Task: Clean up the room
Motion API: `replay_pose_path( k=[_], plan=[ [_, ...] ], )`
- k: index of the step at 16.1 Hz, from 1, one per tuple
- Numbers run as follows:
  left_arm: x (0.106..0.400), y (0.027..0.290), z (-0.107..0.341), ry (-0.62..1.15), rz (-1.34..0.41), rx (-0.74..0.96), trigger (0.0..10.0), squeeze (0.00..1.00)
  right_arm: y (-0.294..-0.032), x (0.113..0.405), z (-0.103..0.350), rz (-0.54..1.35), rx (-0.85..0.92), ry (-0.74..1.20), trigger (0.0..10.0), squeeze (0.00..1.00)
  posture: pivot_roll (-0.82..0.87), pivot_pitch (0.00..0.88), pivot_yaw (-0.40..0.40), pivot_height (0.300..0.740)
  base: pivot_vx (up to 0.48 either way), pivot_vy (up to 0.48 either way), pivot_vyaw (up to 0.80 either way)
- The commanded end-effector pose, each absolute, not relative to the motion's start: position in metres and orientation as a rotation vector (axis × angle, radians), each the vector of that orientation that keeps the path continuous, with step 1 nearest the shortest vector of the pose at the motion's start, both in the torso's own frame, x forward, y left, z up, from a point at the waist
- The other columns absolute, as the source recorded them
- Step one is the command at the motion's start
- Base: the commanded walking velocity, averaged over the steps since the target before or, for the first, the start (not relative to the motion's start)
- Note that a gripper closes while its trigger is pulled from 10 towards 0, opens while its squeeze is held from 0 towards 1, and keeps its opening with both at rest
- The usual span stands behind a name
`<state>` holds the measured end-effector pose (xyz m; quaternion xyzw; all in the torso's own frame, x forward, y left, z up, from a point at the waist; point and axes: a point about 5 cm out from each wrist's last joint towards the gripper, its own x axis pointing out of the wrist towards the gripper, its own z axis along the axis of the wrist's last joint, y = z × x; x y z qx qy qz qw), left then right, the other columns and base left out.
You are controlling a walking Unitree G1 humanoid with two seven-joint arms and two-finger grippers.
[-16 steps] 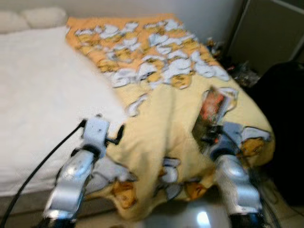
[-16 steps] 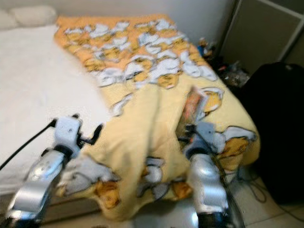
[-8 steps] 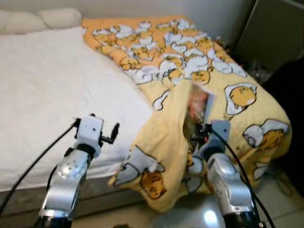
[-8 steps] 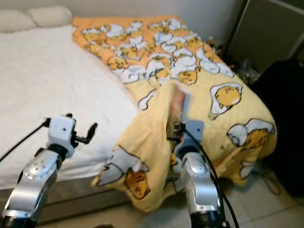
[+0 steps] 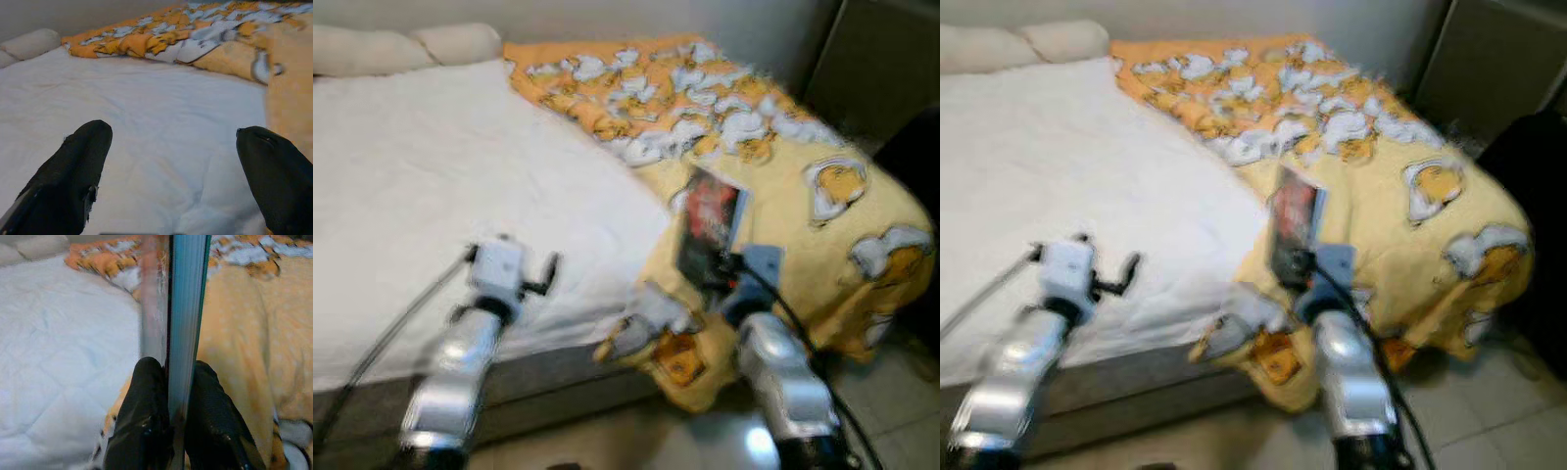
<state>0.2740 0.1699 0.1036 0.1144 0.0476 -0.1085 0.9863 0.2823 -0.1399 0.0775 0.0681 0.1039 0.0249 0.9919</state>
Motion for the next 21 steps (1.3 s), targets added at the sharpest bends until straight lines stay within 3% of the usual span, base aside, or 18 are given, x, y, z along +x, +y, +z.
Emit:
replay_pose_path(
  k=[1,21],
  plan=[
    [0.2746,0.1761,0.1057,0.093,-0.200,0.253,10.0,0.00,-0.1416,0.2867,0.0908,0.043,0.146,0.143,10.0,0.00,0.04,0.000,-0.004,0.740,0.000,0.390,0.00],
    [0.2766,0.1782,0.1053,0.091,-0.176,0.243,10.0,0.00,-0.1391,0.2857,0.0890,0.069,0.152,0.150,10.0,0.00,0.04,0.000,-0.007,0.740,0.000,0.388,0.00]
  ],
)
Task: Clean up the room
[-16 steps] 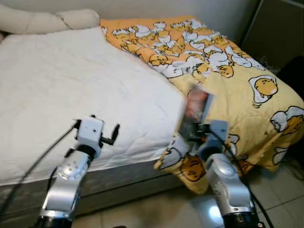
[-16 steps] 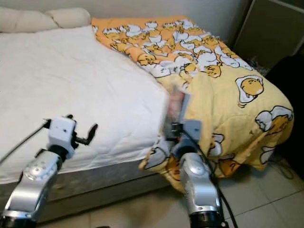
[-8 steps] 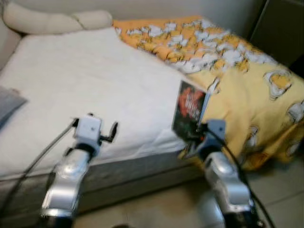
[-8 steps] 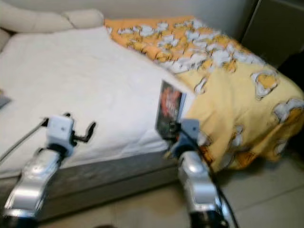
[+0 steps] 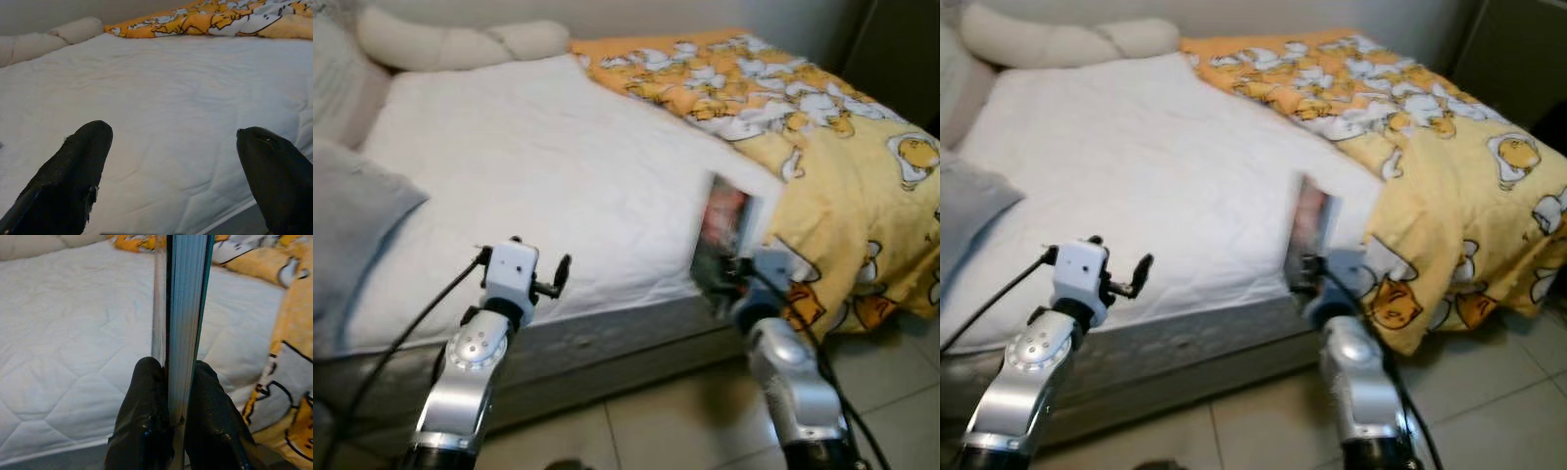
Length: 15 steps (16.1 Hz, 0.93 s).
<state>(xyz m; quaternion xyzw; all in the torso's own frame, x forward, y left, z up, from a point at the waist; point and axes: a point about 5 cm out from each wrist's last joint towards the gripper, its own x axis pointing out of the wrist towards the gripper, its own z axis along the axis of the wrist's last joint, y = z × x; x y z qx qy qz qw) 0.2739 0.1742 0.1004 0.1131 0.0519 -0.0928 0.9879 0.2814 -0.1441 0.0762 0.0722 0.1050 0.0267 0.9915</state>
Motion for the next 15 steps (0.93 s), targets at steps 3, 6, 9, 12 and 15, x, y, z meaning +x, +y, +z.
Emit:
replay_pose_path(
  k=[3,6,9,12,15],
  plan=[
    [0.276,0.179,0.107,0.075,-0.173,0.203,0.0,0.00,-0.139,0.286,0.089,0.070,0.151,0.148,10.0,0.00,0.04,0.000,-0.008,0.740,0.000,0.000,0.00],
    [0.276,0.180,0.107,0.075,-0.158,0.213,0.0,0.00,-0.139,0.286,0.090,0.071,0.151,0.147,10.0,0.00,0.04,0.000,-0.009,0.740,0.000,0.000,0.00],
    [0.279,0.178,0.108,0.068,-0.145,0.213,10.0,0.00,-0.139,0.288,0.091,0.074,0.147,0.142,10.0,0.00,0.04,0.000,-0.010,0.740,0.000,0.000,0.00],
    [0.281,0.180,0.110,0.065,-0.132,0.219,10.0,0.00,-0.133,0.289,0.097,0.121,0.150,0.113,10.0,0.00,0.04,0.000,-0.011,0.740,0.000,0.000,0.00],
    [0.284,0.184,0.114,0.044,-0.110,0.206,10.0,0.00,-0.124,0.289,0.099,0.220,0.115,0.122,10.0,0.00,0.04,0.000,-0.012,0.740,0.000,0.000,0.27]
  ],
)
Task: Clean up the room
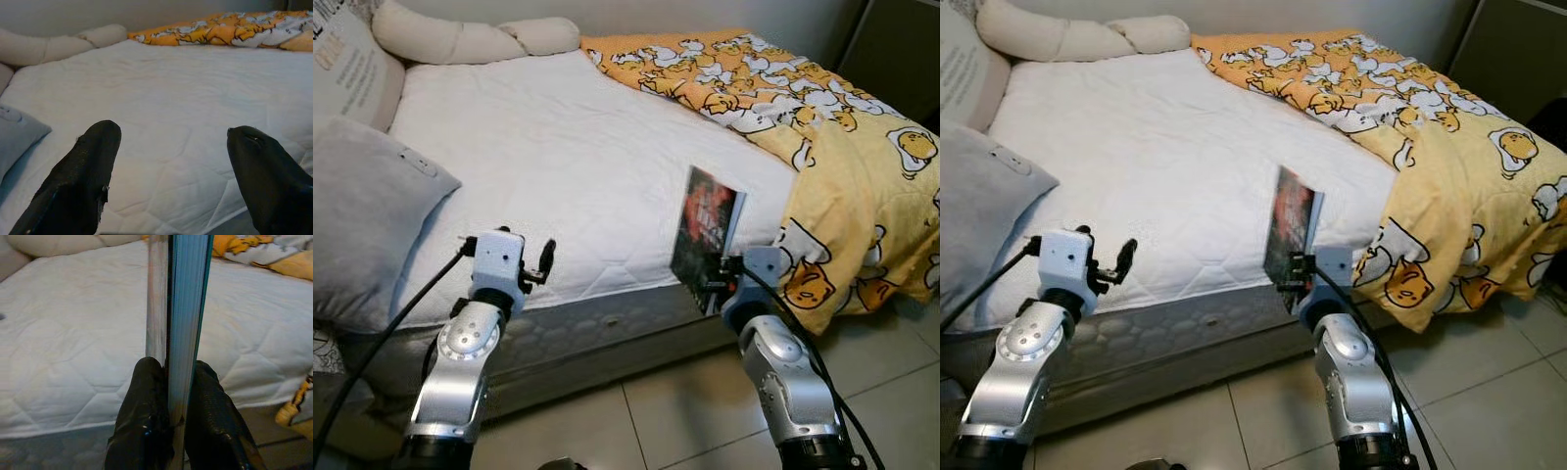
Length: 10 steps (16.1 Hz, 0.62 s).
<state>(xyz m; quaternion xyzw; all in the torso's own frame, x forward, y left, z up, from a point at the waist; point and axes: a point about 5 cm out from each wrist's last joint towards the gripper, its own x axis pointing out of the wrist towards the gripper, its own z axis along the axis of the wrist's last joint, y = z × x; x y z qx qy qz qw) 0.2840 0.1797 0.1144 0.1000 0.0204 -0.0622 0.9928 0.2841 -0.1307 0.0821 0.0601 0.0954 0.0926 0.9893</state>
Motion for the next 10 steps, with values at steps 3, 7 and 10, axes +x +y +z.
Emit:
replay_pose_path(
  k=[3,7,10],
  plan=[
    [0.2864,0.1852,0.1163,0.038,-0.104,0.200,10.0,0.00,-0.1181,0.2890,0.0991,0.288,0.123,0.133,10.0,0.00,0.04,0.000,-0.009,0.740,0.000,0.000,0.80],
    [0.2879,0.1860,0.1179,0.032,-0.102,0.196,10.0,0.00,-0.1146,0.2882,0.1000,0.341,0.122,0.139,10.0,0.00,0.04,0.000,-0.007,0.740,0.270,0.000,0.80],
    [0.2881,0.1862,0.1181,0.033,-0.104,0.196,10.0,0.00,-0.1144,0.2885,0.1009,0.351,0.101,0.134,10.0,0.00,0.04,0.000,-0.007,0.740,0.300,0.000,0.53]
  ],
)
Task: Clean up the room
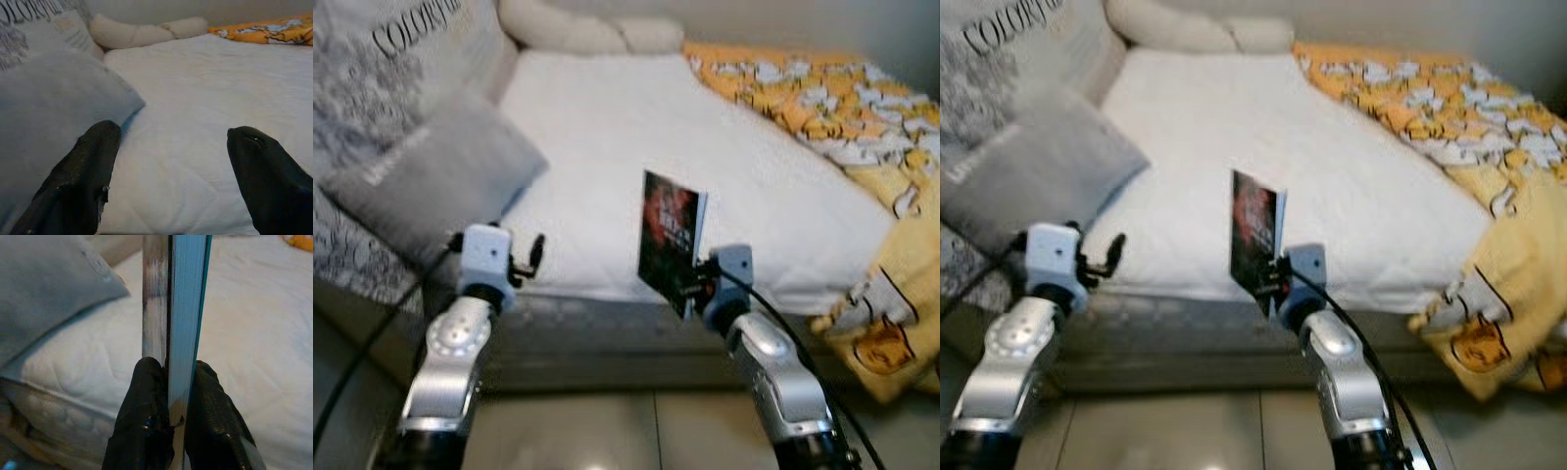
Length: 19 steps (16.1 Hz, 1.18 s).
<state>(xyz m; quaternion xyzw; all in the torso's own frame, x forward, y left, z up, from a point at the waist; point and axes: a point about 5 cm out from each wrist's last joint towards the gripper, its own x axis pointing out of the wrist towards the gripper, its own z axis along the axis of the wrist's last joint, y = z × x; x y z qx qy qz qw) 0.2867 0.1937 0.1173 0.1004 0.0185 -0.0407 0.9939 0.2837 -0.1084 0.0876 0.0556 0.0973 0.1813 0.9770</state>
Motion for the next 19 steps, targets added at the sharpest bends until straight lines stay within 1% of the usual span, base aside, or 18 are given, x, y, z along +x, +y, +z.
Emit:
replay_pose_path(
  k=[1,12,15,19],
  plan=[
    [0.2882,0.1862,0.1182,0.034,-0.105,0.196,10.0,0.00,-0.1143,0.2882,0.1010,0.352,0.098,0.134,10.0,0.00,0.04,0.000,-0.007,0.740,0.300,0.000,0.00],
    [0.2884,0.1867,0.1164,0.048,-0.111,0.194,10.0,0.00,-0.1122,0.2875,0.1029,0.379,0.078,0.122,10.0,0.00,0.04,0.000,-0.005,0.740,0.302,0.000,0.00],
    [0.2887,0.1867,0.1163,0.049,-0.114,0.192,10.0,0.00,-0.1118,0.2876,0.1029,0.383,0.076,0.124,10.0,0.00,0.04,0.000,-0.005,0.740,0.301,0.000,0.80],
    [0.2890,0.1874,0.1162,0.050,-0.119,0.192,10.0,0.00,-0.1113,0.2882,0.1030,0.377,0.083,0.121,10.0,0.00,0.04,0.000,-0.002,0.740,0.302,0.000,0.00]
  ],
)
